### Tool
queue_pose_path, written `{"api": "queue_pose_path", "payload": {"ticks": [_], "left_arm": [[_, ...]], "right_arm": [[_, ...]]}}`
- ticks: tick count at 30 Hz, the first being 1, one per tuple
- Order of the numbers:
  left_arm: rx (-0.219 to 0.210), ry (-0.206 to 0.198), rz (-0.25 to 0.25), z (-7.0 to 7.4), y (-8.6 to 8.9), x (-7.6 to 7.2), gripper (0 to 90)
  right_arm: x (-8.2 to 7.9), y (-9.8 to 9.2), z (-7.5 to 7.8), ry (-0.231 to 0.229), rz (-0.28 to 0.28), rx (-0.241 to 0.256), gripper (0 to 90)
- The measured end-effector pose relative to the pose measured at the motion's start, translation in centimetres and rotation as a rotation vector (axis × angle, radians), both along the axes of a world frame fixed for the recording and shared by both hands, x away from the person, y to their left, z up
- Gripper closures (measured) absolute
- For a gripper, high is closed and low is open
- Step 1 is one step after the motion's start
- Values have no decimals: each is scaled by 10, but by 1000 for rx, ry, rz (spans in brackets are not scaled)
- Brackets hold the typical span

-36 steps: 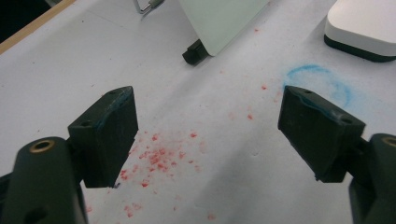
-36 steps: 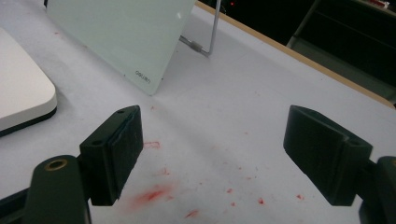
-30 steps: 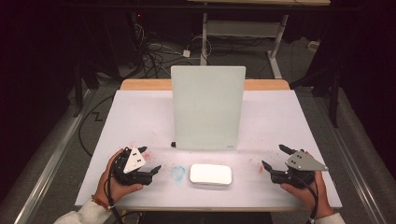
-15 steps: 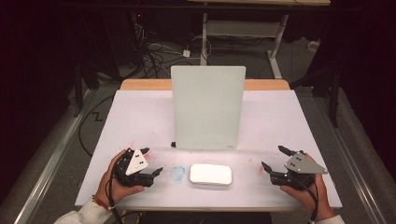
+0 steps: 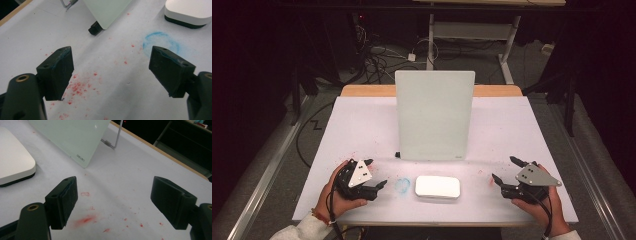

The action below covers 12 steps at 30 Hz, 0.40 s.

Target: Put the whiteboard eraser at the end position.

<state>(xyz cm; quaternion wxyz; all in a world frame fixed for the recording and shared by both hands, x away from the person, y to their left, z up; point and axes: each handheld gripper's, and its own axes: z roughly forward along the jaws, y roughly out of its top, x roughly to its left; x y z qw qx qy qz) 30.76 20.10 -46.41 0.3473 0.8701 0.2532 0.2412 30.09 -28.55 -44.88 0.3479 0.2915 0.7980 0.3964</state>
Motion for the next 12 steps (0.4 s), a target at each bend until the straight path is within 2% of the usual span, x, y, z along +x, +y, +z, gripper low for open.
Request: {"api": "queue_pose_path", "payload": {"ticks": [5,12], "left_arm": [[4,8,1,-2,0,1,193],[4,16,7,-2,0,3,193]], "right_arm": [[3,1,-2,18,11,-7,228],[5,3,-3,18,13,-17,224]]}}
